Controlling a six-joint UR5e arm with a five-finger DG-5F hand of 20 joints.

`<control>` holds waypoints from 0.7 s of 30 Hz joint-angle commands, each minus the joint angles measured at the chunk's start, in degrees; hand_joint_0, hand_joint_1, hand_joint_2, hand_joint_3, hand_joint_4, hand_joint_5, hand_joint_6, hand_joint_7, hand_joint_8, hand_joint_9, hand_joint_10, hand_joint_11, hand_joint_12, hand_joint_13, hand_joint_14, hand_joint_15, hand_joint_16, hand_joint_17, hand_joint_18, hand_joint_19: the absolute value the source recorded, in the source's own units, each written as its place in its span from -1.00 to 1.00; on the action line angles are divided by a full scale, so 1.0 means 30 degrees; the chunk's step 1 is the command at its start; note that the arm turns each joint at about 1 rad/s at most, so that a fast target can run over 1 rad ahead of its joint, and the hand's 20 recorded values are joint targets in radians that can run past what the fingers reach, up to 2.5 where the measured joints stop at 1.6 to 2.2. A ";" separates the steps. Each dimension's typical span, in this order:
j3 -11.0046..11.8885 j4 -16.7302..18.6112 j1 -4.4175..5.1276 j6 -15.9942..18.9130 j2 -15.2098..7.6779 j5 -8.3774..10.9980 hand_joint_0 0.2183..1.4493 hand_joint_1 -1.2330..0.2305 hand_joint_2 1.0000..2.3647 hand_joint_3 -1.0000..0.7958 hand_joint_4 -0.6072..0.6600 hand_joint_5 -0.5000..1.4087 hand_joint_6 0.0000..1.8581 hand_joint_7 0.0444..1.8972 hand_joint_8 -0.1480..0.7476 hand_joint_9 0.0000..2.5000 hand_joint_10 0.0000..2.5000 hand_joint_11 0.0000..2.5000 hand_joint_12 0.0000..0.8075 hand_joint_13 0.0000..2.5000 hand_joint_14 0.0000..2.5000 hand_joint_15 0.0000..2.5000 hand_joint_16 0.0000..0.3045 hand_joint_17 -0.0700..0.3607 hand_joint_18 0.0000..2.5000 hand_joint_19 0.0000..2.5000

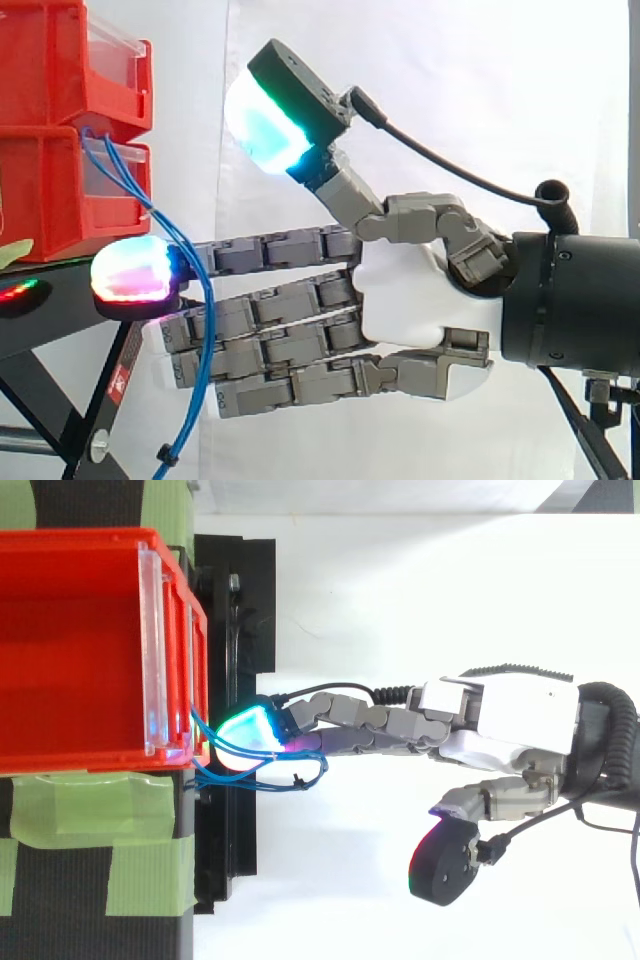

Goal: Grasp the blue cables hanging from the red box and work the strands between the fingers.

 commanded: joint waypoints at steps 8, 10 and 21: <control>-0.0001 0.0029 -0.0038 -0.0058 -0.0001 -0.0123 -0.32 -0.06 -1.00 -1.00 0.23 -0.79 -0.99 -0.34 0.01 -0.78 -1.00 -1.00 -0.09 -0.78 -1.00 -0.90 -0.56 0.03 -0.77 -0.90; -0.0001 0.0029 -0.0067 -0.0087 -0.0001 -0.0123 -0.31 -0.07 -1.00 -1.00 0.23 -0.78 -0.99 -0.34 0.01 -0.78 -1.00 -1.00 -0.09 -0.77 -1.00 -0.89 -0.56 0.03 -0.74 -0.88; -0.0001 0.0029 -0.0067 -0.0117 -0.0001 -0.0123 -0.30 -0.07 -1.00 -1.00 0.24 -0.78 -0.99 -0.34 0.02 -0.78 -1.00 -1.00 -0.09 -0.74 -1.00 -0.89 -0.56 0.02 -0.71 -0.87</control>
